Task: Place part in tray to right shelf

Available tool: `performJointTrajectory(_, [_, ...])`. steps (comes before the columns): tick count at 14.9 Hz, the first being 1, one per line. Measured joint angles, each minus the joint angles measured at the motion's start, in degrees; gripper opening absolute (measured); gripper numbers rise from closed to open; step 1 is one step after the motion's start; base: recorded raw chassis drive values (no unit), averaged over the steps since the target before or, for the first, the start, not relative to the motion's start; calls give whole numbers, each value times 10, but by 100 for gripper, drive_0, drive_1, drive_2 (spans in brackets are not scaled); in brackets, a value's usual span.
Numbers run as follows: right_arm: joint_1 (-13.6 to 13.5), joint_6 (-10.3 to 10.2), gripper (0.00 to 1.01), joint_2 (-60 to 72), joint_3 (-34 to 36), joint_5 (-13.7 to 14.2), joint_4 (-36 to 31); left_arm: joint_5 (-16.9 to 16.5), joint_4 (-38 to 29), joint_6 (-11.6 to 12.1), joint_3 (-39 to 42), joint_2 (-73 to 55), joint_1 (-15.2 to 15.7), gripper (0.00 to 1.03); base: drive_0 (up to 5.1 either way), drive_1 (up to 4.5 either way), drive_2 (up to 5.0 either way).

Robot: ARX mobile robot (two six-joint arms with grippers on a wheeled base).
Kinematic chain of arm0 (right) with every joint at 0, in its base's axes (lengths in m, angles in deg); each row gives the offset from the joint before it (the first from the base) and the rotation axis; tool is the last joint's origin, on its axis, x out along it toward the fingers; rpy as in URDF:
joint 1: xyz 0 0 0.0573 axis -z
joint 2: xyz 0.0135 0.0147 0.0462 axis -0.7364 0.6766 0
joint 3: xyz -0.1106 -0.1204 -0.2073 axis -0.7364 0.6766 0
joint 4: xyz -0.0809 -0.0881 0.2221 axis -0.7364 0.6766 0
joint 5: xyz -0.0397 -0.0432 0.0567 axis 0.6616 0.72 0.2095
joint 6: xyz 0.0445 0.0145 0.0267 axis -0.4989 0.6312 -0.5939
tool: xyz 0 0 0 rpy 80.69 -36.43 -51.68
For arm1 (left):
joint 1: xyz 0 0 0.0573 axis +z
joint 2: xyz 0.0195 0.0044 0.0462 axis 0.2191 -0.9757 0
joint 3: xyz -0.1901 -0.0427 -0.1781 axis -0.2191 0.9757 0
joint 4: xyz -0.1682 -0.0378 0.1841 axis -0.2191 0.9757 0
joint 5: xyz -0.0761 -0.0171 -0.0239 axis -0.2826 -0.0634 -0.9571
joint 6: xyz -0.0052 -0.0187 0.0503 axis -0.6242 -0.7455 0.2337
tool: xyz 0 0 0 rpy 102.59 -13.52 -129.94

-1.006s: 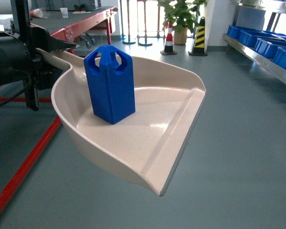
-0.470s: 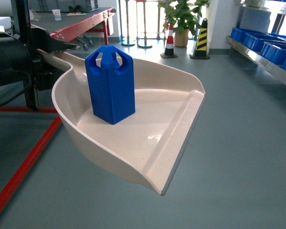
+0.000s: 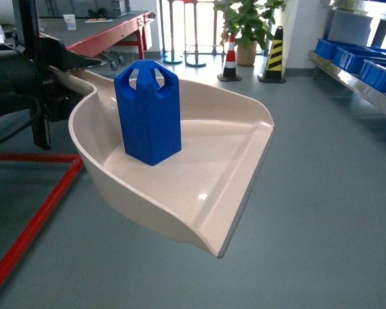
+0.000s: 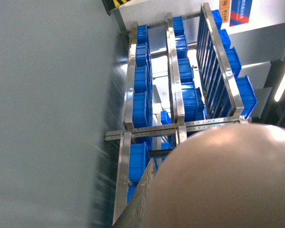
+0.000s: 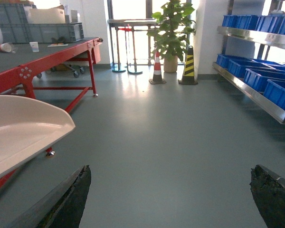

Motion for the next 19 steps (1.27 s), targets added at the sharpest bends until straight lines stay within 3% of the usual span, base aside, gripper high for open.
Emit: performJointTrajectory(19, [0, 0, 98, 0, -1, 0, -2, 0, -3, 0, 0, 0, 0, 13, -2, 427, -431])
